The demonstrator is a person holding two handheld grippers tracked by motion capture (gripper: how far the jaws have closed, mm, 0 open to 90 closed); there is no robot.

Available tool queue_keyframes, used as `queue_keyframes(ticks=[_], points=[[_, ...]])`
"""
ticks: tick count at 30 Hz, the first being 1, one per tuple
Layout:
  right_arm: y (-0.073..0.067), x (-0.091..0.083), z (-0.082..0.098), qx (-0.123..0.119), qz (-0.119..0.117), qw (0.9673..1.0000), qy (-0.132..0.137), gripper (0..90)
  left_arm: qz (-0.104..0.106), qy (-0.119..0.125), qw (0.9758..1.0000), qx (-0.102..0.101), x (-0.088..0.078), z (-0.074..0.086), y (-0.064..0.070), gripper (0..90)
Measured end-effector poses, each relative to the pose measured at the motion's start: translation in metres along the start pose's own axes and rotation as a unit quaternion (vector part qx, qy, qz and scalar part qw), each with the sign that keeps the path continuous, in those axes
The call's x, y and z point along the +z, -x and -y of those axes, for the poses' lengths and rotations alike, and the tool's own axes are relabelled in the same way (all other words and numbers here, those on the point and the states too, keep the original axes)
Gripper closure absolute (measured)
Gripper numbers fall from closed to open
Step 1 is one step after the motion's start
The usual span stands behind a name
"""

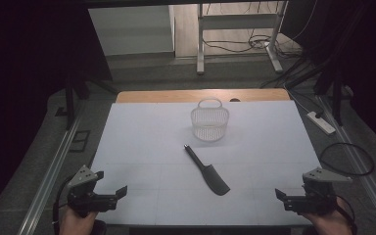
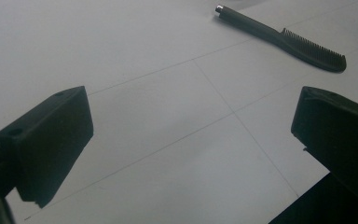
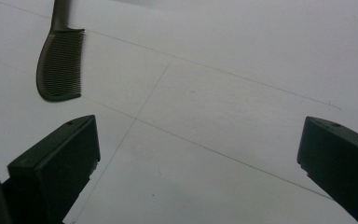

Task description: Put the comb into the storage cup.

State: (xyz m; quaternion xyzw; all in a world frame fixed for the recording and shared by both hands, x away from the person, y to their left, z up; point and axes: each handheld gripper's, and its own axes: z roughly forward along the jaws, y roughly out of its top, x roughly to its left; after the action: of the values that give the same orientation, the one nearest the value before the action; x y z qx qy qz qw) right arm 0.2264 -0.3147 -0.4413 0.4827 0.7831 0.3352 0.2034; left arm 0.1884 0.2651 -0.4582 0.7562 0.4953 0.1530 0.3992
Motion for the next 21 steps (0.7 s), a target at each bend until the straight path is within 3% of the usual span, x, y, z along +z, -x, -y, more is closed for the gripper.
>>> queue_keyframes(ticks=[21], points=[[-0.0009,0.0002,-0.0001,-0.008,-0.011,0.9999,-0.002,0.0,0.015,-0.001,0.9998,-0.010,-0.0001,0.0001,-0.0039,0.0]])
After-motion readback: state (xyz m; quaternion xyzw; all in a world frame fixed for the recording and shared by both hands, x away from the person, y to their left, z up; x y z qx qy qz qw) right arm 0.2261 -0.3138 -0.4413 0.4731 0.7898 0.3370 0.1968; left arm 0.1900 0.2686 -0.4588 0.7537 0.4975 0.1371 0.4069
